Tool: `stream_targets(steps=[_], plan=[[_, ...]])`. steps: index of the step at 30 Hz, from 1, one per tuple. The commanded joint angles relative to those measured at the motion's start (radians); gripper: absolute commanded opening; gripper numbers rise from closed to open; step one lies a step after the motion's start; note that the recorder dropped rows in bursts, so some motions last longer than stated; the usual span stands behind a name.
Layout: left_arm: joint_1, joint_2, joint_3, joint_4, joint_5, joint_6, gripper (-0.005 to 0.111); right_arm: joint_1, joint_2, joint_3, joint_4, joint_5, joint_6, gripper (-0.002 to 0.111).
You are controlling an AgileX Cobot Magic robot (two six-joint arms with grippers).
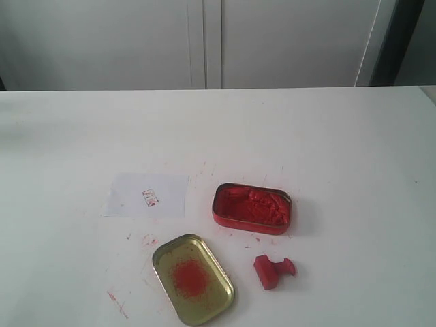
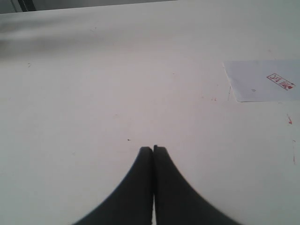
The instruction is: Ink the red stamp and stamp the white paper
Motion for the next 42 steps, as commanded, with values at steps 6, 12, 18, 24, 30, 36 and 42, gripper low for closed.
stream_targets(steps=[6, 12, 18, 24, 30, 36, 42], plan=[[0.001, -0.005, 0.004, -0.005, -0.002, 0.0, 0.0, -0.005, -0.004, 0.005, -0.01, -0.015, -0.008, 0.0], [0.001, -0.005, 0.004, -0.005, -0.002, 0.0, 0.0, -0.005, -0.004, 0.005, -0.01, -0.015, -0.008, 0.0], [0.001, -0.005, 0.004, -0.005, -0.002, 0.0, 0.0, -0.005, -0.054, 0.005, -0.01, -0.015, -0.008, 0.0], [0.001, -0.005, 0.004, -0.005, -0.002, 0.0, 0.0, -0.005, -0.195, 0.066, -0.01, -0.02, -0.008, 0.0], [0.001, -0.005, 0.004, -0.005, -0.004, 0.0, 0.0, -0.005, -0.238, 0.156, -0.01, -0.022, -0.006, 0.0], [0.001, -0.005, 0.004, -0.005, -0.004, 0.0, 0.0, -0.005, -0.238, 0.197, -0.01, -0.022, -0.006, 0.0], [0.001, -0.005, 0.004, -0.005, -0.004, 0.0, 0.0, -0.005, -0.238, 0.22, -0.01, -0.035, -0.006, 0.0]])
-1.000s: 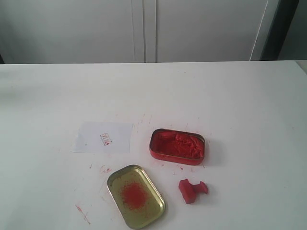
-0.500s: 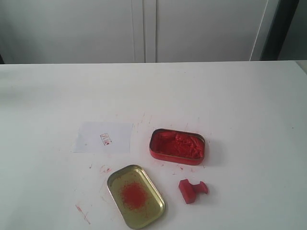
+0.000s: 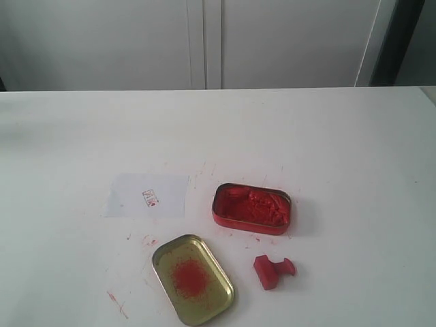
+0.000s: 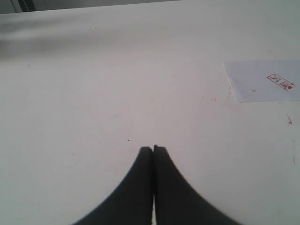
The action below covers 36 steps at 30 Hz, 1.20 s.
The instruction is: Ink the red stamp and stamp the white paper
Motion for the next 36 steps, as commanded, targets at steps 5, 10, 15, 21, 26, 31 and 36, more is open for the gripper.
stream_targets(steps=[5, 10, 15, 21, 26, 31, 36], plan=[[0.001, -0.005, 0.004, -0.005, -0.004, 0.0, 0.0, -0.005, -0.005, 0.02, -0.006, -0.03, -0.004, 0.0], [0.001, -0.005, 0.004, -0.005, -0.004, 0.0, 0.0, -0.005, -0.005, 0.019, -0.006, -0.03, 0.0, 0.0], [0.001, -0.005, 0.004, -0.005, -0.004, 0.0, 0.0, -0.005, -0.005, 0.019, -0.006, -0.033, 0.072, 0.0], [0.001, -0.005, 0.004, -0.005, -0.004, 0.0, 0.0, -0.005, -0.005, 0.019, -0.006, -0.035, 0.084, 0.0], [0.001, -0.005, 0.004, -0.005, -0.004, 0.0, 0.0, -0.005, -0.005, 0.038, -0.034, -0.058, 0.084, 0.0], [0.001, -0.005, 0.004, -0.005, -0.004, 0.0, 0.0, -0.005, -0.005, 0.095, -0.04, -0.08, 0.084, 0.0], [0.001, -0.005, 0.004, -0.005, -0.004, 0.0, 0.0, -0.005, -0.005, 0.154, -0.044, -0.114, 0.084, 0.0]])
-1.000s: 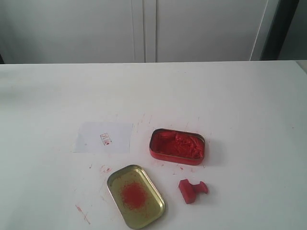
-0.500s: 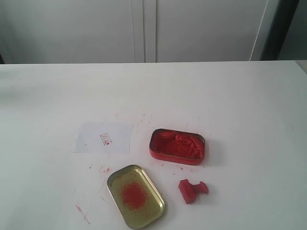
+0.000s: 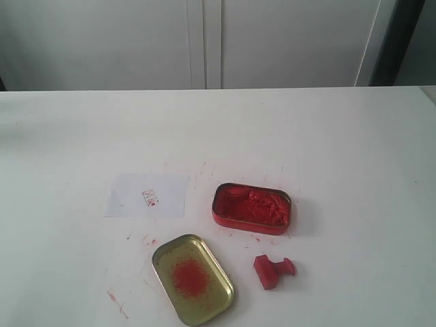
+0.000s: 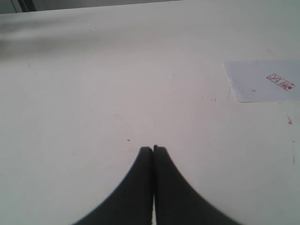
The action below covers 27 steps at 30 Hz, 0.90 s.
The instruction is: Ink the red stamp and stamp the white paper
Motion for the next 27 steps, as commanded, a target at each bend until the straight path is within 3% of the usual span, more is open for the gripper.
stream_targets(steps=[1, 6, 14, 27], plan=[[0.001, -0.005, 0.004, -0.005, -0.004, 0.0, 0.0, -0.005, -0.005, 0.056, -0.015, -0.041, 0.006, 0.0], [0.001, -0.005, 0.004, -0.005, -0.004, 0.0, 0.0, -0.005, -0.005, 0.139, -0.027, -0.134, 0.006, 0.0], [0.001, -0.005, 0.004, -0.005, -0.004, 0.0, 0.0, -0.005, -0.005, 0.241, -0.027, -0.137, 0.006, 0.0], [0.001, -0.005, 0.004, -0.005, -0.004, 0.0, 0.0, 0.035, -0.005, 0.242, -0.027, -0.165, 0.006, 0.0]])
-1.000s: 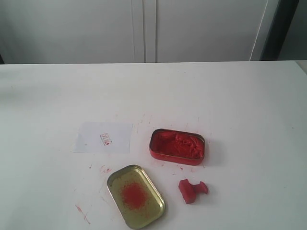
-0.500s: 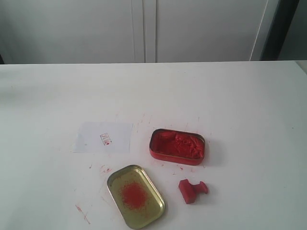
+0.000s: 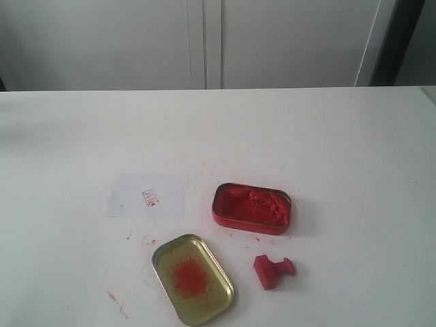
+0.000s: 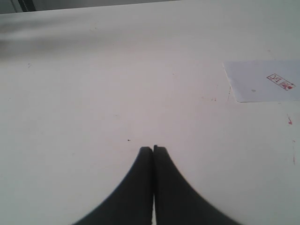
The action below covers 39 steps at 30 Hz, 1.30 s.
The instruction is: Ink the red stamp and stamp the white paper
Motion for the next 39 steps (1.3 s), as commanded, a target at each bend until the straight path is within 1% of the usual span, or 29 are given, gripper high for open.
stream_targets(steps=[1, 30, 39], plan=[[0.001, -0.005, 0.004, -0.005, -0.004, 0.0, 0.0, 0.041, -0.005, 0.006, -0.01, -0.016, 0.006, 0.0], [0.001, -0.005, 0.004, -0.005, -0.004, 0.0, 0.0, 0.049, -0.005, 0.006, -0.01, -0.014, 0.006, 0.0], [0.001, -0.005, 0.004, -0.005, -0.004, 0.0, 0.0, 0.008, -0.005, 0.006, -0.01, -0.014, 0.006, 0.0]])
